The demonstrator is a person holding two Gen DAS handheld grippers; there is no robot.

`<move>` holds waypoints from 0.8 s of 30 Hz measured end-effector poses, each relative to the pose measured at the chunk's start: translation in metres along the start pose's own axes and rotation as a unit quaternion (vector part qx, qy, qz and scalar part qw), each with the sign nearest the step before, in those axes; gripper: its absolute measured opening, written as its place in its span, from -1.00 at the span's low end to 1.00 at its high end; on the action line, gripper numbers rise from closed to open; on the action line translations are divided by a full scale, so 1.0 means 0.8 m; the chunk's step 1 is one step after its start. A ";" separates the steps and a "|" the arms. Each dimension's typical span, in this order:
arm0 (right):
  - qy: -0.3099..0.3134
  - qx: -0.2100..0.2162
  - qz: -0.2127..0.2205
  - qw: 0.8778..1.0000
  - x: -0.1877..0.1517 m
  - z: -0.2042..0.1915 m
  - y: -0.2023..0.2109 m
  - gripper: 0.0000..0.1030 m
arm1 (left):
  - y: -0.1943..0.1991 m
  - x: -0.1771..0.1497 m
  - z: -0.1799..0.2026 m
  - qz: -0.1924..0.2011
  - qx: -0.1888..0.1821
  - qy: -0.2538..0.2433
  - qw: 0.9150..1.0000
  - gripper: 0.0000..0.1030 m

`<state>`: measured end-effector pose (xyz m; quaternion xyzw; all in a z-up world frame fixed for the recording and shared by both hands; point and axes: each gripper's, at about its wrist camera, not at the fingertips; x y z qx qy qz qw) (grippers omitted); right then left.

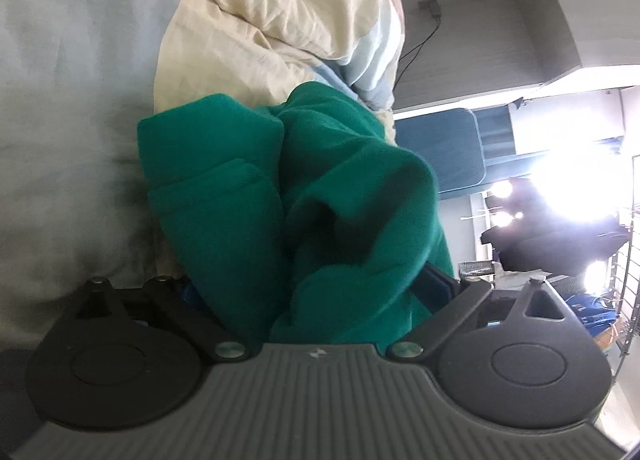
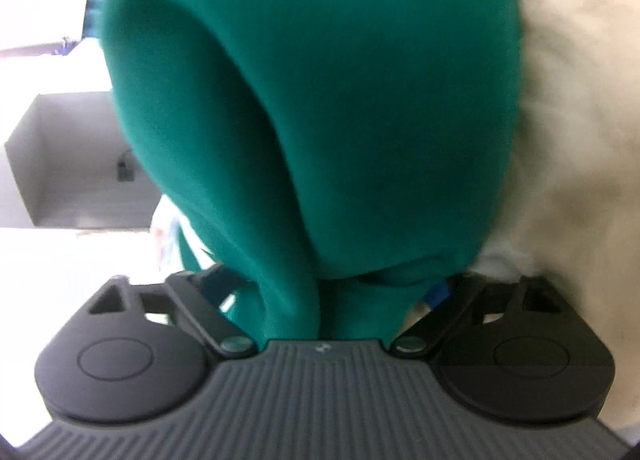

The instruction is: Fold large clothes

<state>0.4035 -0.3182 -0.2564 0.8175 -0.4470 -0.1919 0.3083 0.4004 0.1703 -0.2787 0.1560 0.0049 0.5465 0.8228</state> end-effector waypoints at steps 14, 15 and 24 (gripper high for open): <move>0.056 0.047 0.024 0.997 0.028 -0.019 -0.012 0.52 | -0.007 0.003 0.007 0.018 0.000 -0.052 0.998 0.17; 0.070 0.043 0.027 0.996 0.029 -0.021 -0.008 0.38 | -0.007 0.003 0.009 0.018 -0.003 -0.057 0.998 0.08; 0.198 0.069 0.071 0.975 0.030 -0.055 0.049 -0.27 | 0.022 -0.010 0.038 0.015 -0.028 -0.098 0.995 -0.18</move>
Point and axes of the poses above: each gripper's, at about its wrist camera, not at the fingertips, and y roughly against the way its jaws point, z to its right, x to its top, and after that the axes turned 9 degrees about -x, right-handed
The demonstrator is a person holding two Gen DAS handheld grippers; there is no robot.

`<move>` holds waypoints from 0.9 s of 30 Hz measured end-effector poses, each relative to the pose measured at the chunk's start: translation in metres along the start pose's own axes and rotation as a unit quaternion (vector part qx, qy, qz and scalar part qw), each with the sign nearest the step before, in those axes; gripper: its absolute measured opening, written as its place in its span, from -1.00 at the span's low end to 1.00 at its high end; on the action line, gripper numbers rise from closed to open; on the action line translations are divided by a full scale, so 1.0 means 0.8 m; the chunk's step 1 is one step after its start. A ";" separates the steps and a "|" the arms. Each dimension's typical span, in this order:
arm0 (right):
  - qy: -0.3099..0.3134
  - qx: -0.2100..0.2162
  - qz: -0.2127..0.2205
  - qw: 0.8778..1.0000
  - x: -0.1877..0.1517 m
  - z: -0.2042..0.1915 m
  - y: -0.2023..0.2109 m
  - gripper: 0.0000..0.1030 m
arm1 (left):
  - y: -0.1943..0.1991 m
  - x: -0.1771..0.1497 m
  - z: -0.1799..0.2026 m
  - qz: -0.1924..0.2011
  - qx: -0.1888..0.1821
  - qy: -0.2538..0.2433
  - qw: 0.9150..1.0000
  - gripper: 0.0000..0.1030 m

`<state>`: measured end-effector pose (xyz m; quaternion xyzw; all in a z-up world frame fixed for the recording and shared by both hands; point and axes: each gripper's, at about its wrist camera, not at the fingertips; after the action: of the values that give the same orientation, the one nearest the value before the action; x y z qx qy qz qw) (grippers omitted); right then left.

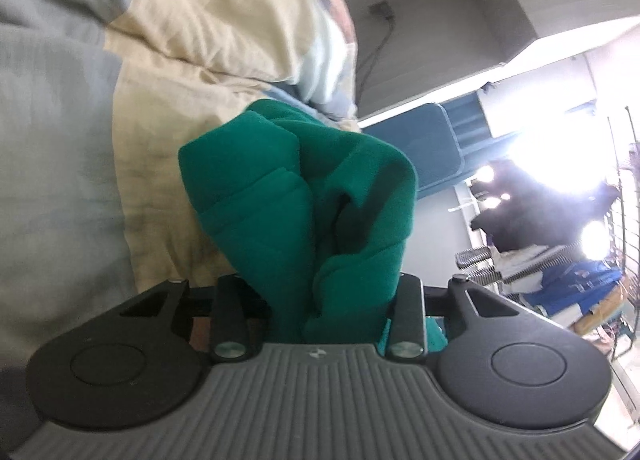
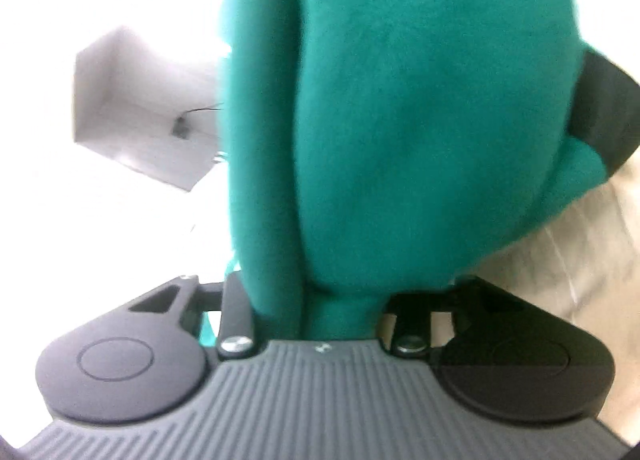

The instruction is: Fold large clothes

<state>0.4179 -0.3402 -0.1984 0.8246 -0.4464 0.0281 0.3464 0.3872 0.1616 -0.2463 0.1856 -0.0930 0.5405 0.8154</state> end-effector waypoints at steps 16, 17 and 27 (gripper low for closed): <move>0.067 0.074 0.044 0.994 0.066 0.013 0.164 -0.35 | 0.087 -0.047 0.140 -0.019 -0.076 -0.077 0.994 -0.18; 0.074 0.080 0.053 0.993 0.075 0.014 0.181 -0.35 | 0.087 -0.052 0.154 -0.022 -0.084 -0.081 0.993 -0.18; 0.077 0.097 0.147 0.981 0.205 0.044 0.352 -0.35 | 0.039 -0.140 0.327 -0.058 -0.172 -0.115 0.977 -0.18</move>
<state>0.2947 -0.5804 -0.0128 0.7750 -0.5300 0.1854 0.2899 0.3267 -0.0278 -0.0404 0.1090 -0.2668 0.4430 0.8490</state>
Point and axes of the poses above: each gripper's, at about its wrist camera, not at the fingertips, and y roughly against the way its jaws point, z to its right, x to its top, and after that the axes turned 9 degrees about -x, right-handed
